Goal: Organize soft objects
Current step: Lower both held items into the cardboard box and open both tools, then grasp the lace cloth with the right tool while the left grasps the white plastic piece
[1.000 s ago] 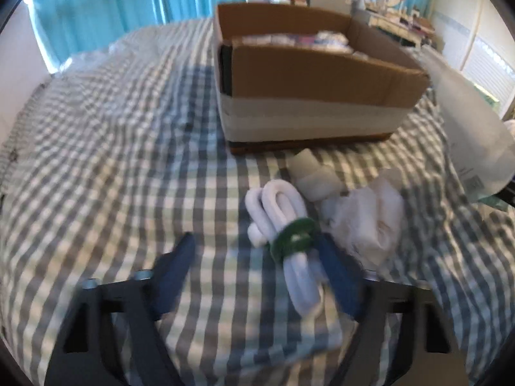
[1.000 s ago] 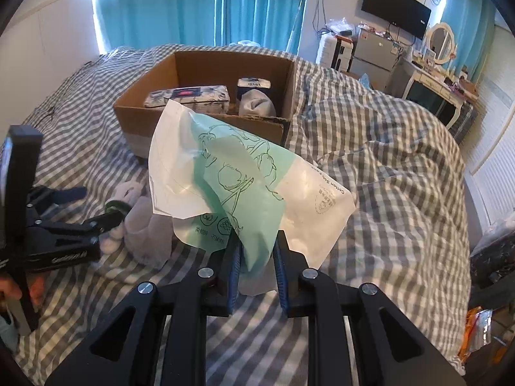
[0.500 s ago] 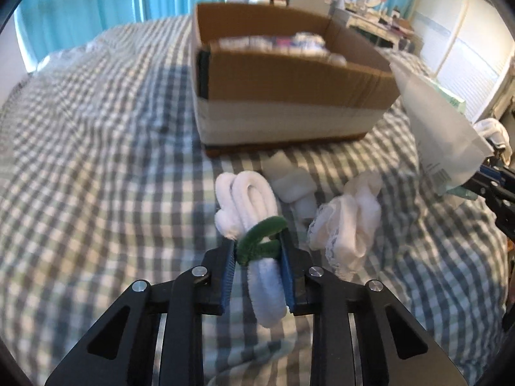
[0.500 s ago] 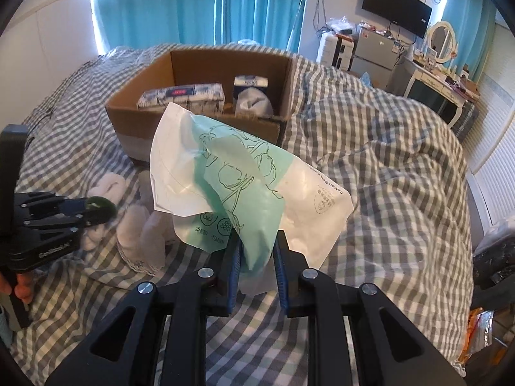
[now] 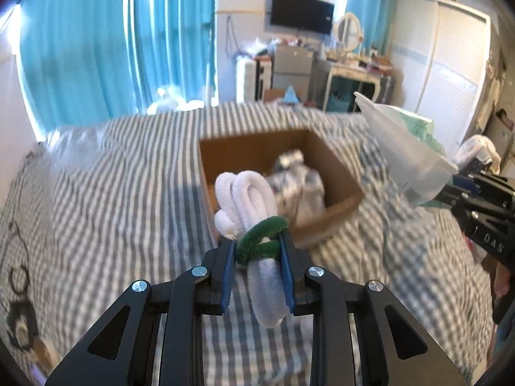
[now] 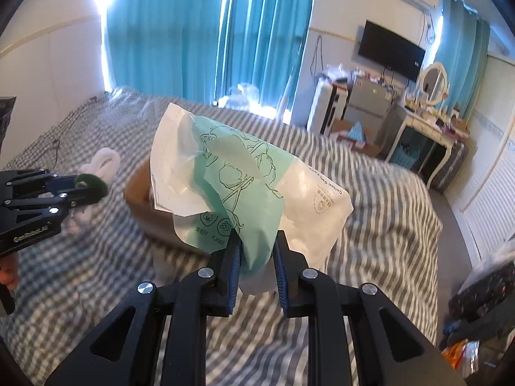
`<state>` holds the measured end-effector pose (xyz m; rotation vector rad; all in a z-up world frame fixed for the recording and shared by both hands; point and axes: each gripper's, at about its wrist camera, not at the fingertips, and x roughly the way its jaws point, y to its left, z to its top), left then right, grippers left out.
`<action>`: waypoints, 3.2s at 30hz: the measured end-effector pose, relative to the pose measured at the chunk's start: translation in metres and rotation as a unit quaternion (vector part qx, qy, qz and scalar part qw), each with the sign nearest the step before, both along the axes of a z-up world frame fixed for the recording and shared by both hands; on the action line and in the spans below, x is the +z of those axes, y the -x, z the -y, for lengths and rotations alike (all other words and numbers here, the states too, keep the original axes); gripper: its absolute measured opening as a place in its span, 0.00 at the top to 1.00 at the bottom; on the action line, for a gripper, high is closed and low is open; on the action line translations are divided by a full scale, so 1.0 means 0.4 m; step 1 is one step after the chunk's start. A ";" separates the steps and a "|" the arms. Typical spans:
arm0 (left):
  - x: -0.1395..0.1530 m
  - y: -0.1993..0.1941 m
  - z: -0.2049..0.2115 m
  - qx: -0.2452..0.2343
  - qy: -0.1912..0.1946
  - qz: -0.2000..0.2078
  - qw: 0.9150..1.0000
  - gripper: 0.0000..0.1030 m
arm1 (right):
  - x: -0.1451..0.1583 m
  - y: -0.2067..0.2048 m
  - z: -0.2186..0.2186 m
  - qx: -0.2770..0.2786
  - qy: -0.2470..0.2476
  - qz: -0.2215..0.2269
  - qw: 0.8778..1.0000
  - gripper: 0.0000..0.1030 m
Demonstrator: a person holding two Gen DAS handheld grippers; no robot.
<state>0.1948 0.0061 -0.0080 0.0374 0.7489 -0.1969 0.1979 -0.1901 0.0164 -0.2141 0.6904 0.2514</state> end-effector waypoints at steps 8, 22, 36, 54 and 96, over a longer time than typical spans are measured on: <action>0.017 -0.212 0.017 0.001 -0.019 0.007 1.000 0.76 | 0.051 -0.155 -0.049 0.005 -0.001 0.020 1.000 0.82; -0.100 -0.368 0.015 0.000 -0.045 0.013 0.999 0.30 | -0.106 -0.359 -0.126 0.038 0.022 -0.019 0.999 0.82; 0.028 -0.303 -0.117 0.028 -0.019 0.044 0.998 0.30 | -0.228 -0.436 -0.269 0.101 0.055 -0.078 0.990 0.79; 0.143 -0.091 -0.146 0.059 -0.039 0.078 0.994 0.30 | 0.046 -0.203 -0.123 0.041 -0.020 0.005 0.999 0.19; -0.331 0.081 -0.078 0.077 -0.019 -0.039 0.996 0.00 | -0.464 0.026 -0.207 0.101 -0.034 -0.203 0.973 0.62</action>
